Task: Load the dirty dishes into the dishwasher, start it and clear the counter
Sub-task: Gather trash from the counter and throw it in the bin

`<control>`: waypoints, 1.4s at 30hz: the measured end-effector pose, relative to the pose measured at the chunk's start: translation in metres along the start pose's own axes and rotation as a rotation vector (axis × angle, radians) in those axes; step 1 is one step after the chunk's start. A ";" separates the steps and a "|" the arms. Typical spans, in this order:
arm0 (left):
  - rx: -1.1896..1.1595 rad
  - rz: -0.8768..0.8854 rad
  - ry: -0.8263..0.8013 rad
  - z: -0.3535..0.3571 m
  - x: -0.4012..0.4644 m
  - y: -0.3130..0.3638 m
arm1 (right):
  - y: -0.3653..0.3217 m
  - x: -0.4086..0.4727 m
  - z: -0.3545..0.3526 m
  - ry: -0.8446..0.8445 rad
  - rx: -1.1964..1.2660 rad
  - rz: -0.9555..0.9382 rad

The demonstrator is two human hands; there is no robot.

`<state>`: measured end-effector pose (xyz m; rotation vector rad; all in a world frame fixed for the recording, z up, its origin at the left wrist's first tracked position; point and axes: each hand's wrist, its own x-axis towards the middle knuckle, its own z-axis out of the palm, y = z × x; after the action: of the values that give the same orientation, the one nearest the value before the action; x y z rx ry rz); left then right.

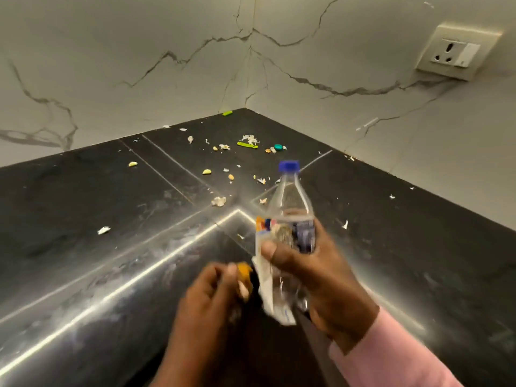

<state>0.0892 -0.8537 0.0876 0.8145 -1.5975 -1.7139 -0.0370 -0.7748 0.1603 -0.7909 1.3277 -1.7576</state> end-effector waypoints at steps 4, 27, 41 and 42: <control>0.007 -0.292 -0.118 -0.010 -0.070 -0.069 | 0.054 -0.068 -0.009 -0.089 0.039 0.229; -0.067 -0.699 0.393 -0.022 -0.190 -0.506 | 0.562 -0.204 -0.131 0.089 -0.430 0.571; 0.191 -0.909 0.487 -0.050 -0.222 -0.508 | 0.560 -0.227 -0.157 0.194 -0.666 0.631; 0.269 -0.898 0.460 -0.050 -0.220 -0.497 | 0.549 -0.226 -0.155 0.203 -0.680 0.600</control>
<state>0.2375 -0.6832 -0.4093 2.1221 -1.2077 -1.6581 0.0643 -0.5879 -0.4148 -0.4748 2.0834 -0.9246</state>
